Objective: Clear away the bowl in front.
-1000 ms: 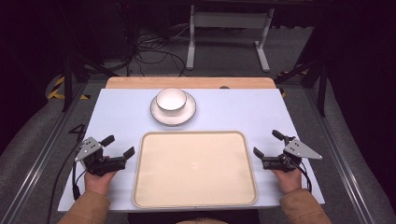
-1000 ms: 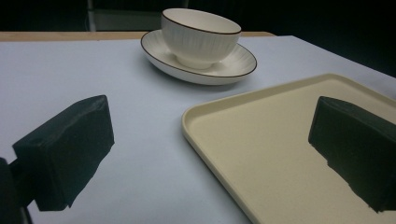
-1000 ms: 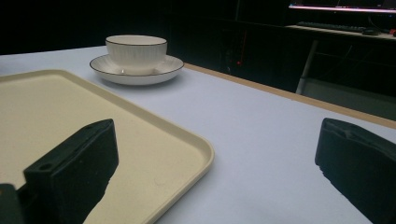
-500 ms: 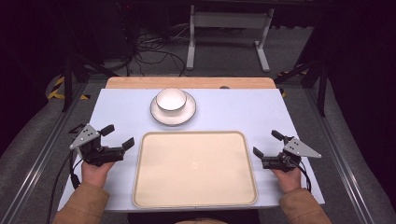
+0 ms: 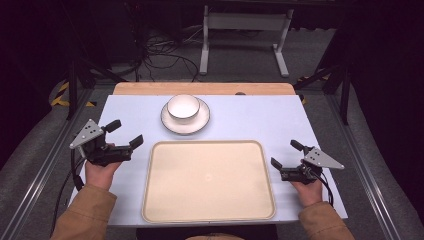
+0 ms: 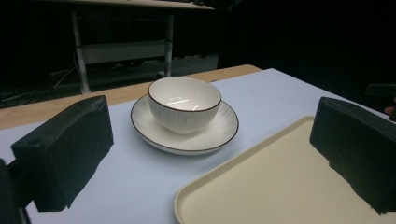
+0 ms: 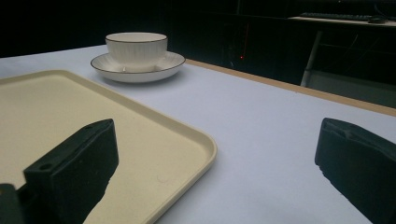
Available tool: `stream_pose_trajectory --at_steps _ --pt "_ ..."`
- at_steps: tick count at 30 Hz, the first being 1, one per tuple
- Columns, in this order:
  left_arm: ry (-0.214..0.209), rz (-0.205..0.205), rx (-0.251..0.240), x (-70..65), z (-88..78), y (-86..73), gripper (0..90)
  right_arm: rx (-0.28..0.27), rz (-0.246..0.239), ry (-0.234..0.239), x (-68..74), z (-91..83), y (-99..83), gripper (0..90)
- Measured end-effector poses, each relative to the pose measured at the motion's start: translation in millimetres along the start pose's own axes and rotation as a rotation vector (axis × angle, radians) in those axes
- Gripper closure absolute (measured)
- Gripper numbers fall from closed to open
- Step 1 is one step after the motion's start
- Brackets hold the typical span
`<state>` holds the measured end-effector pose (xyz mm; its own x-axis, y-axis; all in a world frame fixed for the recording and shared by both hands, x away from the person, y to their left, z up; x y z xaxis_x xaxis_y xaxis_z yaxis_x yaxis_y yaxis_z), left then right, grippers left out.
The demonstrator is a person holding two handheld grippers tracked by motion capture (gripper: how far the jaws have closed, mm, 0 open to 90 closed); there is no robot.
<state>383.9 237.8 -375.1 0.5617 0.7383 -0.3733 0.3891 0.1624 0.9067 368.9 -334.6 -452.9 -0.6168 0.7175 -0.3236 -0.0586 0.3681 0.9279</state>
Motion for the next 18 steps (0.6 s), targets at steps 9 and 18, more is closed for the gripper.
stream_pose_trajectory --at_steps 9,18 --pt "-0.016 -0.008 0.000 1.2 10.0 13.5 0.0 -0.003 0.025 0.002 -1.0 -0.1 -1.6 0.1" --pt "-0.023 0.014 0.018 -2.5 32.9 24.4 0.0 -0.004 0.057 0.003 -3.0 -0.3 -3.3 0.0"
Point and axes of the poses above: each handheld gripper's, and its own axes: z roughly forward along the jaws, y roughly out of its top, x roughly to its left, the point moved 1 cm from there along z, roughly forward along the jaws, and after that the axes turned 15 degrees about -z, right-handed, at the moved point
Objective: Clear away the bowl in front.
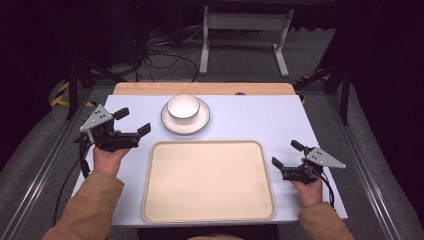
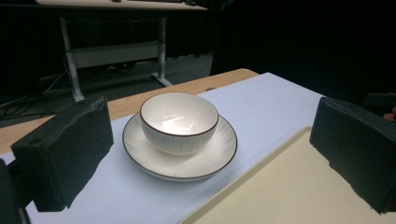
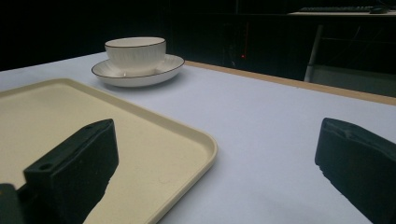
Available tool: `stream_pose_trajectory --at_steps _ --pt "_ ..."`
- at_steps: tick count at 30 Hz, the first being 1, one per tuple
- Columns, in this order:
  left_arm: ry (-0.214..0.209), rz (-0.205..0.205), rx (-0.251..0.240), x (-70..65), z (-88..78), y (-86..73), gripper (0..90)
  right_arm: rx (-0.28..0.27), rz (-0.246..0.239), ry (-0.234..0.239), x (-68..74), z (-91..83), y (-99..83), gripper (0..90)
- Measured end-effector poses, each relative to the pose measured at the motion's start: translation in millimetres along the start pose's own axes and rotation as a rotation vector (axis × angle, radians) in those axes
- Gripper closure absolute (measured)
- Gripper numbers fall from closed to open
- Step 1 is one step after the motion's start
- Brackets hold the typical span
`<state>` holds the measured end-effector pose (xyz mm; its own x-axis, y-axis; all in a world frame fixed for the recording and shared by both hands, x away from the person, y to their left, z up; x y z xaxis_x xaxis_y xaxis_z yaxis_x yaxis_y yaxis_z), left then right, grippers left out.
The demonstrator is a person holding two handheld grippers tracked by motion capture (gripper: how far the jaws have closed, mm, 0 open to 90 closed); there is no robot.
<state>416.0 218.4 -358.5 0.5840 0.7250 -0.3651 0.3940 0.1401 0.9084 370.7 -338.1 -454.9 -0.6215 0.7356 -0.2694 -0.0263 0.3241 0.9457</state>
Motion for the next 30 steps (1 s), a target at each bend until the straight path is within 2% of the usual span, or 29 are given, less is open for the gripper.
stream_pose_trajectory --at_steps 6,11,13,20,30 --pt "-0.015 0.007 0.011 0.6 16.1 8.5 0.0 -0.004 0.013 0.000 -0.6 0.0 -0.8 0.0" --pt "-0.015 0.010 0.038 0.6 31.4 16.7 0.5 -0.010 0.024 0.001 -1.1 -0.3 -0.9 0.0" --pt "-0.012 0.024 0.067 0.1 40.9 21.7 0.9 -0.013 0.034 -0.003 -1.4 -0.7 -1.1 0.0" --pt "-0.011 -0.006 0.067 6.8 54.8 29.9 1.1 -0.015 0.039 -0.001 -1.7 -1.1 -1.4 0.0" --pt "0.004 -0.003 0.058 14.5 72.8 43.2 0.1 -0.016 0.045 0.000 -2.0 -1.1 -1.8 0.0"
Point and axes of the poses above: each handheld gripper's, and its own axes: z roughly forward along the jaws, y roughly out of its top, x roughly to its left, the point moved 1 cm from there along z, roughly forward along the jaws, and after that the axes turned 15 degrees about -z, right-handed, at the moved point
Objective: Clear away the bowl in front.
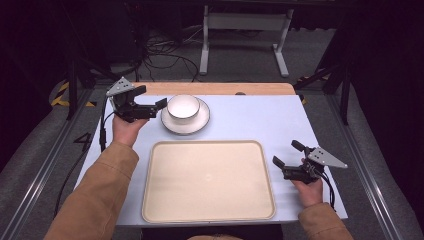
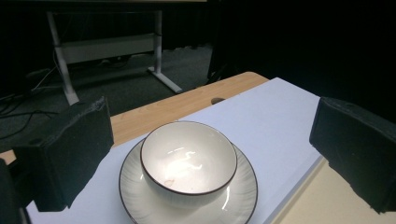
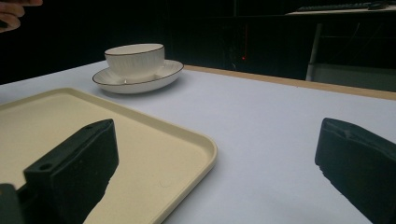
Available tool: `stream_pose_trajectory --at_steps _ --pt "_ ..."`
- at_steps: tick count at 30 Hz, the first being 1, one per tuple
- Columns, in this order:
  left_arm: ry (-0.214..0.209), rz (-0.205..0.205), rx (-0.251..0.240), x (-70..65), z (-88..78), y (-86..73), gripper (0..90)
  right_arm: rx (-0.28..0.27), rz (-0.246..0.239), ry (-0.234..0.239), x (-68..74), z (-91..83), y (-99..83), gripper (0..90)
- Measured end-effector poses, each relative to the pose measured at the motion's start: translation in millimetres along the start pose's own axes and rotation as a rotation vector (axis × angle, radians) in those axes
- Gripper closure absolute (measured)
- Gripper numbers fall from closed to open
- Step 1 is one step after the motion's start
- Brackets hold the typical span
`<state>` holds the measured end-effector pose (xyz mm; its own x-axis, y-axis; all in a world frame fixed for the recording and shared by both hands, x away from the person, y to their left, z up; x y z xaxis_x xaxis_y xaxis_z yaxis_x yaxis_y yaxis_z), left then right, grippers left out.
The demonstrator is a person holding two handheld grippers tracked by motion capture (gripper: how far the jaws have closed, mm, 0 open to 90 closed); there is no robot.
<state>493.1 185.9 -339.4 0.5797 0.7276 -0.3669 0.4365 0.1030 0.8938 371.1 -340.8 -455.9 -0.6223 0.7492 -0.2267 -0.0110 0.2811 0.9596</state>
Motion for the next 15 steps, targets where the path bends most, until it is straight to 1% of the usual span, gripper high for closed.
stream_pose_trajectory --at_steps 2,4,5,6,7,9,11,13,15 --pt "0.003 0.004 -0.003 -0.3 4.6 1.4 0.1 0.000 0.001 0.001 0.2 0.1 0.0 0.0" --pt "0.015 0.019 0.014 -1.5 10.6 3.2 0.4 0.001 0.001 0.002 0.2 0.2 0.0 0.0" --pt "0.019 0.025 0.030 -2.5 13.2 3.6 0.9 0.000 0.001 0.002 0.3 0.3 -0.1 0.0" --pt "0.015 0.028 0.054 -3.4 16.2 4.2 1.1 0.000 0.002 0.002 0.3 0.3 -0.1 0.0" --pt "0.021 0.038 0.079 -4.1 18.7 5.1 1.7 0.000 0.001 0.002 0.3 0.3 -0.1 0.0" --pt "0.033 0.050 0.101 -6.2 22.7 6.2 3.9 -0.001 0.002 0.004 0.4 0.4 -0.1 0.0" --pt "0.033 0.047 0.106 -6.9 23.6 7.1 5.3 -0.001 0.003 0.005 0.5 0.3 0.0 0.0" --pt "0.022 0.049 0.104 -8.6 25.5 8.1 7.7 -0.002 0.003 0.008 0.2 0.1 -0.1 0.0" --pt "0.025 0.065 0.113 -10.2 27.7 7.5 9.7 -0.002 0.004 0.009 0.0 0.1 -0.2 0.0"
Point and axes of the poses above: each handheld gripper's, and its own axes: z roughly forward along the jaws, y roughly out of its top, x roughly to its left, the point moved 1 cm from there along z, roughly forward along the jaws, and after that the axes turned 15 degrees about -z, right-handed, at the moved point
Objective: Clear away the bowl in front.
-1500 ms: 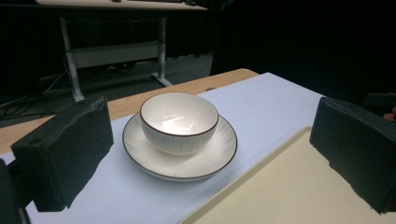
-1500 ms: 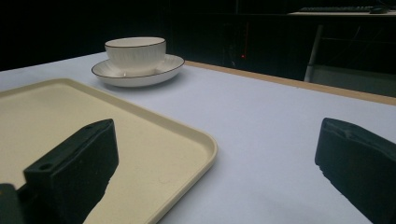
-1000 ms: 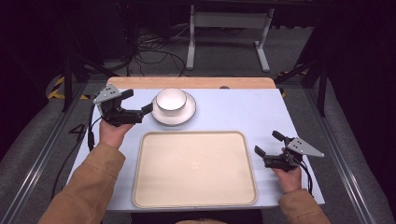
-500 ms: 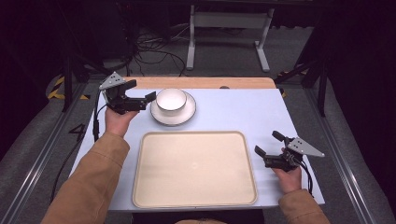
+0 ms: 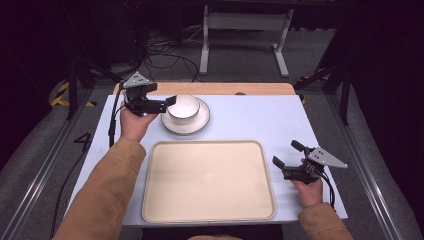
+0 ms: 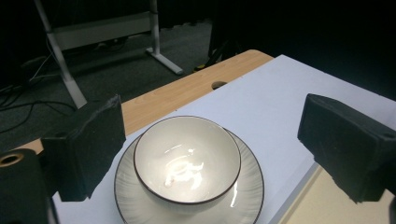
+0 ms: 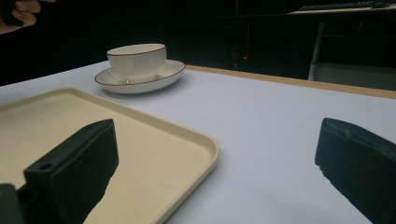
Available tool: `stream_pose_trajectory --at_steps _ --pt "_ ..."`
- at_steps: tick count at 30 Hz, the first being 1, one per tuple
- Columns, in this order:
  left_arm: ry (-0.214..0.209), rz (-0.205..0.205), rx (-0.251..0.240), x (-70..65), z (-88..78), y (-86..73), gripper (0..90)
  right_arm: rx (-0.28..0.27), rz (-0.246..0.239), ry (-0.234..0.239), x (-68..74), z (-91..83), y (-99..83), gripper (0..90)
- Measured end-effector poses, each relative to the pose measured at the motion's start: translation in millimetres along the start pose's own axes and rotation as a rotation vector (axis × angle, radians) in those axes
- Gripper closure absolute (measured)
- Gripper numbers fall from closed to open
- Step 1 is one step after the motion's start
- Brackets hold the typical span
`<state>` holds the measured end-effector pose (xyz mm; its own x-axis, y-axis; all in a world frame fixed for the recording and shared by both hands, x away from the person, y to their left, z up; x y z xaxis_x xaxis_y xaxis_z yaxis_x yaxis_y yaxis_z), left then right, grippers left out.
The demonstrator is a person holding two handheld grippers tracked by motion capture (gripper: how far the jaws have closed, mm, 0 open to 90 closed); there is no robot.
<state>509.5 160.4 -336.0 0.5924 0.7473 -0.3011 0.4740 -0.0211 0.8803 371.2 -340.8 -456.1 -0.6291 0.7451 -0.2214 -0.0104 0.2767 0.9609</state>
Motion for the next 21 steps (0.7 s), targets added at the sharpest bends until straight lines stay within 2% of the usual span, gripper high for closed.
stream_pose_trajectory --at_steps 5,7,8,10,14,16,18,21 --pt "0.020 0.039 0.034 -4.3 5.7 -2.1 19.2 0.002 0.004 0.001 0.1 0.4 -0.2 0.0" --pt "0.023 0.039 0.077 -3.8 10.2 -1.5 19.4 0.004 0.004 0.003 0.2 0.6 -0.3 0.0" --pt "0.023 0.039 0.077 -3.8 10.2 -1.5 19.2 0.004 0.004 0.003 0.2 0.6 -0.3 0.0" --pt "0.027 0.053 0.110 -4.1 15.0 -1.1 19.0 0.007 0.003 0.004 0.3 0.8 -0.4 0.0" --pt "0.007 0.065 0.259 -3.4 31.7 -1.9 19.1 0.008 0.003 0.006 0.3 0.9 -0.4 0.0" --pt "0.020 0.075 0.304 -4.3 38.0 -4.5 16.4 0.008 0.002 0.007 0.4 1.0 -0.4 0.0" --pt "0.039 0.086 0.315 -5.0 41.9 -6.0 13.7 0.008 0.000 0.008 0.5 1.1 -0.4 0.0" --pt "0.045 0.089 0.322 -5.1 46.5 -6.9 13.7 0.008 -0.001 0.010 0.6 1.2 -0.4 0.0"
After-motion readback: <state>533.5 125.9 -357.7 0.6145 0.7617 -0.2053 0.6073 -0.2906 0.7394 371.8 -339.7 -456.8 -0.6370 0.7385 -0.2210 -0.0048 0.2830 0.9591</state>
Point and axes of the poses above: each handheld gripper's, and its own axes: z roughly forward along the jaws, y roughly out of its top, x roughly to its left, the point moved 1 cm from there along z, roughly forward along the jaws, and after that the axes turned 15 degrees about -z, right-handed, at the moved point
